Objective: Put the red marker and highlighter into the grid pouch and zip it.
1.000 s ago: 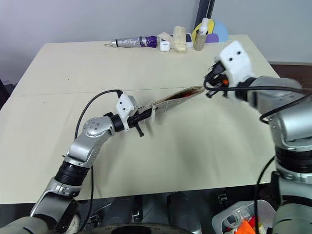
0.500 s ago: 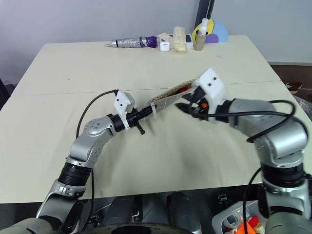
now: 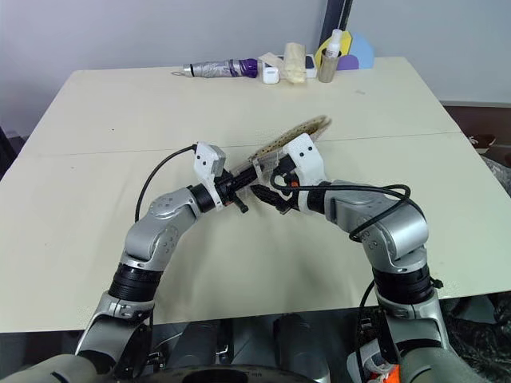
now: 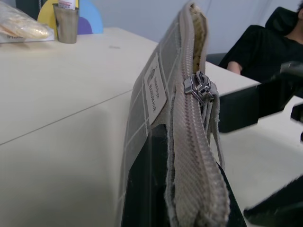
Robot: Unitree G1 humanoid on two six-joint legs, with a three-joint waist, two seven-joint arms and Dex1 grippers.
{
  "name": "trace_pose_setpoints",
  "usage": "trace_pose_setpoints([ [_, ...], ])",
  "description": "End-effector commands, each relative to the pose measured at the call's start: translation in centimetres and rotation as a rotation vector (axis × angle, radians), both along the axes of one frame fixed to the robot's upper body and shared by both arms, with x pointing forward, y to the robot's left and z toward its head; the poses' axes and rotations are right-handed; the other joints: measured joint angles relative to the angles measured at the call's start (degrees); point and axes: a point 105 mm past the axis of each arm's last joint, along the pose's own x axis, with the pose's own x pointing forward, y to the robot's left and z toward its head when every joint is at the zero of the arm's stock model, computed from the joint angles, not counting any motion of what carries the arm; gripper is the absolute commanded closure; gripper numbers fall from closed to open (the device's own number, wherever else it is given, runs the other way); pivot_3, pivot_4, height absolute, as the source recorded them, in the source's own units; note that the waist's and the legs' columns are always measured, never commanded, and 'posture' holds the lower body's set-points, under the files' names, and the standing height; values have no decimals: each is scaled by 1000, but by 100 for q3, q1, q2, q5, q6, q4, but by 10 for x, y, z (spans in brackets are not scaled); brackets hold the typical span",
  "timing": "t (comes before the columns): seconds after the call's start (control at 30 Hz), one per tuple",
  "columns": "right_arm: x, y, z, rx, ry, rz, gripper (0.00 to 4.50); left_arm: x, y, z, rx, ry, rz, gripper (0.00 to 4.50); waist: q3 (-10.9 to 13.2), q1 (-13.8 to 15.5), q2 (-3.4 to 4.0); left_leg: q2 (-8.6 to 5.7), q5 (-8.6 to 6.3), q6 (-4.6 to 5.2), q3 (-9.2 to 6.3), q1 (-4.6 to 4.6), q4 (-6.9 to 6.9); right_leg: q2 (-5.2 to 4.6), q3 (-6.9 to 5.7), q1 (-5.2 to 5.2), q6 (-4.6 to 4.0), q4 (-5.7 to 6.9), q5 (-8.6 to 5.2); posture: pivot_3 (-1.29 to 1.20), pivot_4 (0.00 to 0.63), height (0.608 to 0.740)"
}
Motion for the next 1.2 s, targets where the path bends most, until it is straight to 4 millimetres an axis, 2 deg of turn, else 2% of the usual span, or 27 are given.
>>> trace_pose_setpoints([
  [0.03, 1, 5, 12, 28, -49, 11, 1157, -4, -2, 22, -42, -66, -12, 4500, 0, 0, 0, 0, 0, 0, 0, -1, 0, 0, 0, -1, 0, 0, 0, 0, 150, 740],
  [0.07, 1, 5, 12, 31, -47, 13, 1456, -4, -1, 22, -42, -65, -11, 4500, 0, -1, 0, 0, 0, 0, 0, -3, 0, 0, 0, -2, 0, 0, 0, 0, 150, 740],
  [0.2, 1, 3, 12, 34, -43, 8, 3506, -4, 1, 21, -40, -62, -7, 4500, 0, -1, 0, 0, 0, 0, 0, -4, -1, 0, 0, -4, 0, 0, 0, 0, 150, 740],
  [0.23, 2, 2, 13, 34, -43, 4, 4168, -3, 2, 21, -39, -61, -6, 4500, 0, -1, 0, 0, 0, 0, 0, -4, -1, 0, 0, -4, 0, 0, 0, 0, 150, 740],
  [0.27, 2, 2, 13, 37, -45, 1, 4475, -4, 2, 21, -38, -60, -5, 4500, 0, -2, 0, 0, 0, 0, 0, -4, -1, 0, 0, -5, 0, 0, 0, 0, 150, 740],
  [0.4, 4, -3, 18, 31, -63, -19, 4475, -4, 3, 19, -27, -64, -4, 4500, 0, -2, 0, 0, 0, 0, 0, -7, -1, 0, 0, -7, 0, -1, 0, 0, 150, 740],
  [0.5, 7, -17, 30, -6, -110, -57, 4475, -4, 5, 15, 14, -87, 0, 4500, 0, -3, 0, 0, 0, 0, 0, -9, -1, 0, 0, -9, 0, -1, 0, 0, 150, 740],
  [0.7, 18, -73, 73, -227, -275, -193, 4475, -3, 23, -5, 232, -203, 2, 4500, 0, 2, 1, -1, 0, 0, 2, -16, -3, -2, 0, -16, 0, -5, 0, 0, 150, 740],
  [0.9, 28, -128, 86, -474, -349, -367, 4475, -6, 36, -17, 352, -285, -26, 4500, 0, -40, 1, 2, -1, 1, 6, -14, -12, -1, 4, -18, -2, -11, 0, 0, 150, 740],
  [1.07, 30, -139, 82, -517, -344, -391, 4475, -9, 43, -22, 377, -292, -28, 4500, 0, -88, 1, 4, 0, 1, 6, -11, -13, 1, 4, -17, -2, -9, 0, 0, 150, 740],
  [1.17, 26, -130, 74, -481, -318, -327, 4475, -15, 46, -28, 372, -260, -60, 4500, 0, -136, 1, 4, 0, 1, 6, -12, -13, -1, 4, -17, -2, -9, 0, 0, 150, 740],
  [1.2, 24, -126, 71, -453, -297, -293, 4229, -17, 46, -27, 364, -254, -64, 4500, 0, -142, 1, 4, 0, 1, 6, -11, -13, -1, 4, -15, -2, -9, 0, 0, 150, 740],
])
